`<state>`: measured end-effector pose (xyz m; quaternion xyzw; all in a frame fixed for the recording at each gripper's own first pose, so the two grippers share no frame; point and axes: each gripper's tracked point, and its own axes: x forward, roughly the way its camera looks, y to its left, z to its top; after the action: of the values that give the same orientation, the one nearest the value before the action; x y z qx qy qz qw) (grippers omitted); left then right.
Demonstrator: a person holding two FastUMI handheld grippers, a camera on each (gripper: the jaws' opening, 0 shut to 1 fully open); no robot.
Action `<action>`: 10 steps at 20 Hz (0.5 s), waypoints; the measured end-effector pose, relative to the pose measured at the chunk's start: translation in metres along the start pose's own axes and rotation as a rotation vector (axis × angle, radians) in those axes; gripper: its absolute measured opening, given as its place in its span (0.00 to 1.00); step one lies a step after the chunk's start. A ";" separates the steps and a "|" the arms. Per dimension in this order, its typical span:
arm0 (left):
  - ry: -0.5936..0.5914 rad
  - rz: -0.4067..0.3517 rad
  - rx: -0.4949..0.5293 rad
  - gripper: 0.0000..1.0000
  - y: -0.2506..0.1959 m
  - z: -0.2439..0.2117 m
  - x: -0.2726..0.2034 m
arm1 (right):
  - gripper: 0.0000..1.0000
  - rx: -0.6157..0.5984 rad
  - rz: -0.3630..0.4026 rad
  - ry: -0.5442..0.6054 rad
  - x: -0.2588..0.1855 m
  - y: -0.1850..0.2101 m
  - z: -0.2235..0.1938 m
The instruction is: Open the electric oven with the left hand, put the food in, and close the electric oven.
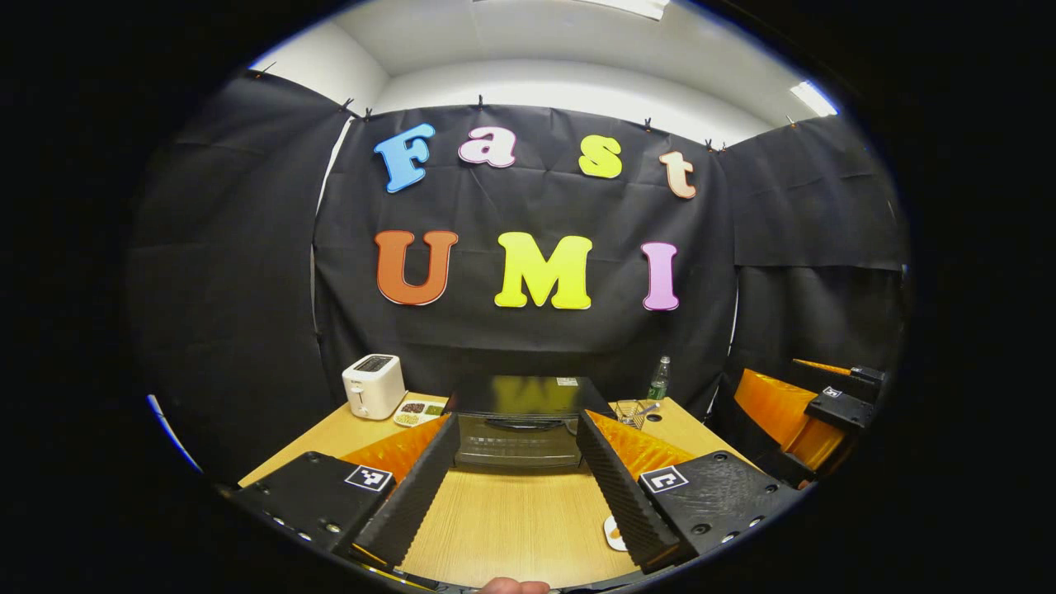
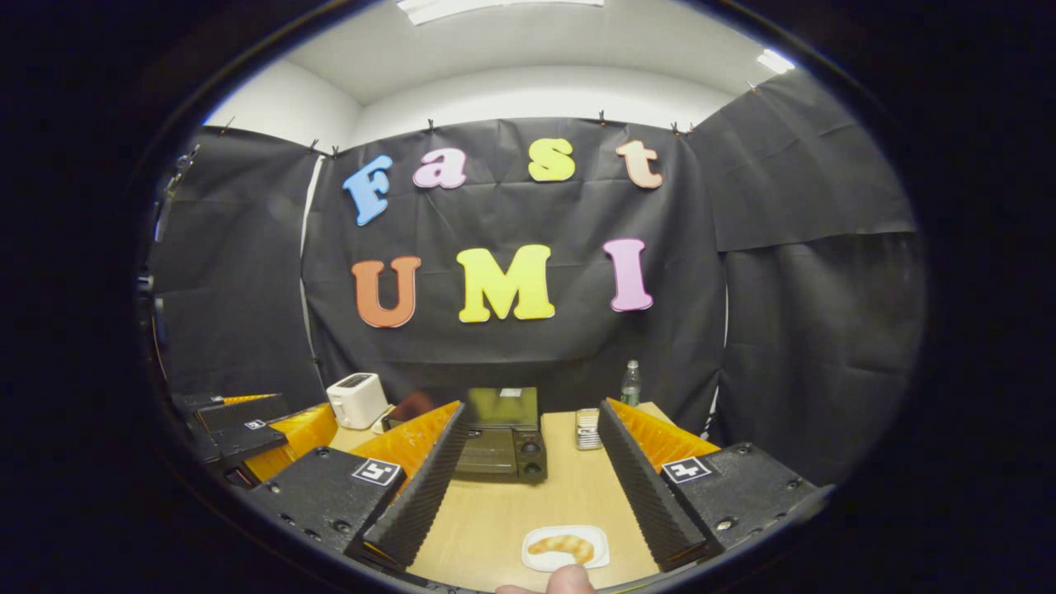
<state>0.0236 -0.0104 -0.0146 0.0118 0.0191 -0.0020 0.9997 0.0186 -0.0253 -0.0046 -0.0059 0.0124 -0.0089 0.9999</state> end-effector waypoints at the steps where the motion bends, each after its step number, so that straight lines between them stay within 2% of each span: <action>1: 0.008 -0.009 0.001 0.94 -0.003 -0.001 0.006 | 0.97 0.000 -0.005 0.001 0.003 -0.004 0.002; 6: 0.034 -0.029 0.000 0.93 -0.012 -0.007 0.036 | 0.97 -0.002 -0.060 -0.017 0.023 -0.038 0.016; 10: 0.082 -0.040 0.004 0.94 -0.016 -0.027 0.079 | 0.97 -0.002 -0.108 0.009 0.031 -0.070 0.005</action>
<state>0.1012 -0.0265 -0.0450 0.0135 0.0602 -0.0217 0.9979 0.0487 -0.0961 0.0004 -0.0077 0.0168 -0.0628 0.9979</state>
